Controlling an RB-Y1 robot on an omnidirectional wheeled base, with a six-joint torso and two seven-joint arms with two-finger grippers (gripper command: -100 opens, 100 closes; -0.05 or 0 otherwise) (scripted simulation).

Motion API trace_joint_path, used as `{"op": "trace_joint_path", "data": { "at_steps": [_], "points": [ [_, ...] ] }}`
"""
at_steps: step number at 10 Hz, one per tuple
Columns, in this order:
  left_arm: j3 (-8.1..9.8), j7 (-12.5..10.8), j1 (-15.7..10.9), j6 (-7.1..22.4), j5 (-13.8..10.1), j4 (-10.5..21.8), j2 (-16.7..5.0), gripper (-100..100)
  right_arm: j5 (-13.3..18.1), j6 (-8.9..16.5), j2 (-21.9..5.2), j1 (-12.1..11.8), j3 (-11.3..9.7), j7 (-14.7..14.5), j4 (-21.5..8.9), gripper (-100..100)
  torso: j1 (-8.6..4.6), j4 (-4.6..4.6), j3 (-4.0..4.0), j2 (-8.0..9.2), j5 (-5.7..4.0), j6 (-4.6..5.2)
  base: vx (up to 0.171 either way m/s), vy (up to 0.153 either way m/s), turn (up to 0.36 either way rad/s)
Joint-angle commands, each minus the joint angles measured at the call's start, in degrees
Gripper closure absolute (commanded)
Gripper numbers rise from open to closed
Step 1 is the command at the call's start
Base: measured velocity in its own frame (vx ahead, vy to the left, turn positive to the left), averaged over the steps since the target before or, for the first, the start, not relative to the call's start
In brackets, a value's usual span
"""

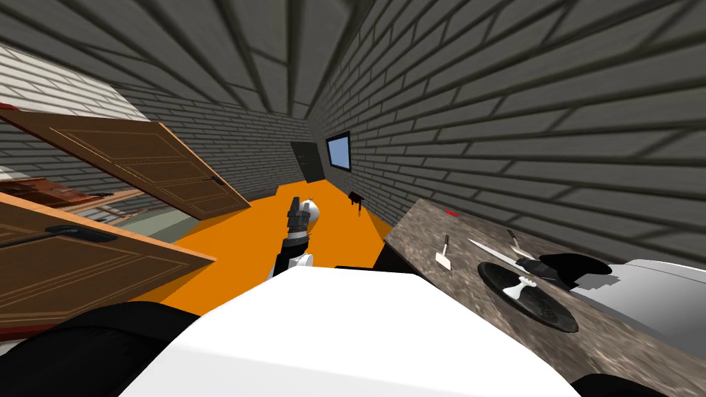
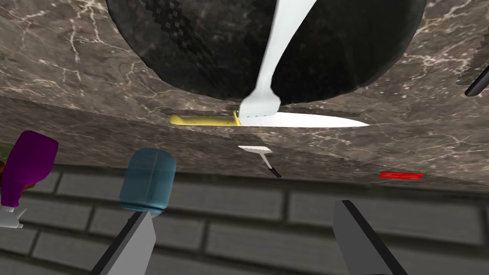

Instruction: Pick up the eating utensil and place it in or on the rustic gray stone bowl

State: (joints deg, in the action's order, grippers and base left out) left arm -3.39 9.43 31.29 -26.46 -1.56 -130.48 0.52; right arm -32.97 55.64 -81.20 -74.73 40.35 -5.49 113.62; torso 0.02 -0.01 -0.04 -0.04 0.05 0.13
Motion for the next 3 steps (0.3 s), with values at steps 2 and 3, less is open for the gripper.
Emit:
{"op": "trace_joint_path", "data": {
  "at_steps": [2,3],
  "points": [
    [0.00,0.0,0.0,0.0,0.0,0.0,0.0,0,0.0,0.0,0.0,0.0,0.0,0.0,0.0,0,0.00,0.00,0.00,0.00,0.00,0.00,0.000,0.000,0.000],
    [0.00,0.0,0.0,0.0,0.0,0.0,0.0,0,0.0,0.0,0.0,0.0,0.0,0.0,0.0,0,0.00,0.00,0.00,0.00,0.00,0.00,0.000,0.000,0.000]
  ]
}}
